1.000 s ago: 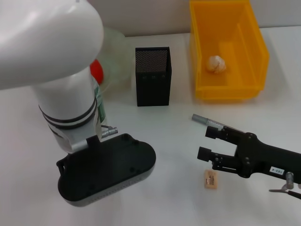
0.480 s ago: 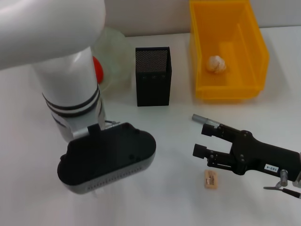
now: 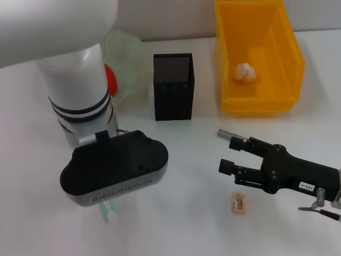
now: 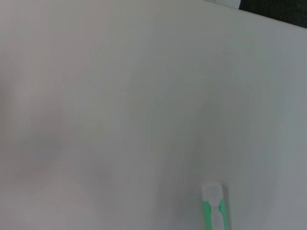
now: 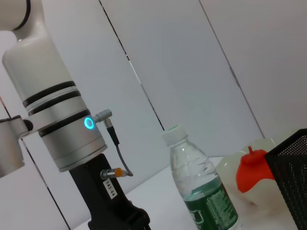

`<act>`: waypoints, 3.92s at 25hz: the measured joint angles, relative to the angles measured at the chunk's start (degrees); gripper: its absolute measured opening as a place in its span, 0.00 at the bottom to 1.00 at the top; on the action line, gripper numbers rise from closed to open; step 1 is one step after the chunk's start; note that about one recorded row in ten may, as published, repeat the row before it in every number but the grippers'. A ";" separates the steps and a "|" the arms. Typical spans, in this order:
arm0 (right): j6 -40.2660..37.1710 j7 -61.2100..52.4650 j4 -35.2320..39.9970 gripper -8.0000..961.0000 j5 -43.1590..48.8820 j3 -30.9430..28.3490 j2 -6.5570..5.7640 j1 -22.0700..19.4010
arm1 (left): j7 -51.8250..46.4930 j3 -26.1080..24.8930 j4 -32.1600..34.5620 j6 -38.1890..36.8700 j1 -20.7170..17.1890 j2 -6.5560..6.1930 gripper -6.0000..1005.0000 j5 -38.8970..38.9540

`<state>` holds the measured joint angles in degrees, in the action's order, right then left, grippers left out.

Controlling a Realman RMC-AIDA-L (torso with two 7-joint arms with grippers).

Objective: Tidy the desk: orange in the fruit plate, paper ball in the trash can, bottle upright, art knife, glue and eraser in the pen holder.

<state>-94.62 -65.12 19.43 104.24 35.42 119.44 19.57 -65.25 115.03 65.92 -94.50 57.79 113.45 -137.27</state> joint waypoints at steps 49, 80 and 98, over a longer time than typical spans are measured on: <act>0.46 -1.39 -0.15 0.87 0.48 1.14 -0.08 0.19 | -0.63 1.77 -7.43 7.07 -1.97 1.34 0.50 -0.02; 0.14 -2.11 -0.06 0.86 0.62 1.23 -0.17 0.15 | -0.94 2.35 -8.42 9.57 -2.03 2.11 0.18 -0.27; -0.37 -2.20 0.09 0.87 0.62 1.23 -0.17 0.08 | -1.63 1.88 -7.80 7.59 -2.28 2.62 0.11 -0.97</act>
<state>-94.99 -67.32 19.52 104.85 36.65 119.26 19.65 -66.88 116.90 58.12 -86.91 55.51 116.08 -138.24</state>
